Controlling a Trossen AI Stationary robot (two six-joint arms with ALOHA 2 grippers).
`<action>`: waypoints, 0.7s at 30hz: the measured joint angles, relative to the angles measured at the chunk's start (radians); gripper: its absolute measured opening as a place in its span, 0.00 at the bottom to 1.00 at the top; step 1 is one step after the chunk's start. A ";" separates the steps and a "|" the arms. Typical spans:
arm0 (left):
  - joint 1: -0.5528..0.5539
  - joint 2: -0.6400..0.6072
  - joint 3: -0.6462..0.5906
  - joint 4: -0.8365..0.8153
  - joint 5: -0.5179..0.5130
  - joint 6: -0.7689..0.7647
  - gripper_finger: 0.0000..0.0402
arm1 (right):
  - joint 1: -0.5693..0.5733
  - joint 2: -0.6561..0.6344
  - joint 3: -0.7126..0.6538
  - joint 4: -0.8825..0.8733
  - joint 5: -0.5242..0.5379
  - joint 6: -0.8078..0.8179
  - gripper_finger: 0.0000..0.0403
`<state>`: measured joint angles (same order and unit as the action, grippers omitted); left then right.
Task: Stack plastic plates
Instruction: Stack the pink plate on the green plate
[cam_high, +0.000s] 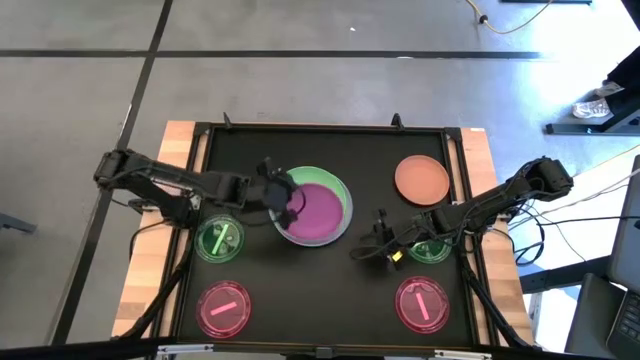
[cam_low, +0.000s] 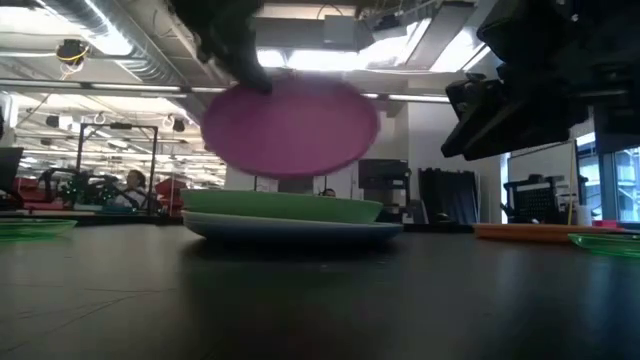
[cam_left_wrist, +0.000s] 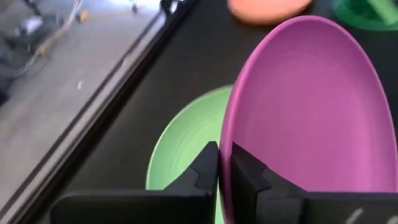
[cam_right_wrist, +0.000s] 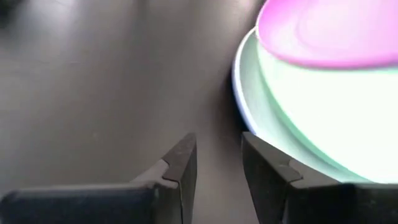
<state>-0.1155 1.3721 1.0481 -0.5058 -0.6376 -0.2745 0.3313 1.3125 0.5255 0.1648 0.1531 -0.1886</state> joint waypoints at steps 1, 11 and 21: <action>0.027 0.009 0.000 -0.016 0.018 0.000 0.04 | 0.000 0.000 0.000 0.004 0.017 -0.001 0.29; 0.169 0.149 -0.001 -0.024 0.130 -0.061 0.06 | -0.095 0.000 0.000 0.020 0.037 0.002 0.29; 0.203 0.262 -0.001 -0.030 0.130 -0.103 0.16 | -0.117 0.000 0.000 0.012 -0.066 0.027 0.29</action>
<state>0.0879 1.6341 1.0473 -0.5355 -0.5072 -0.3776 0.2146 1.3125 0.5255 0.1765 0.0872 -0.1612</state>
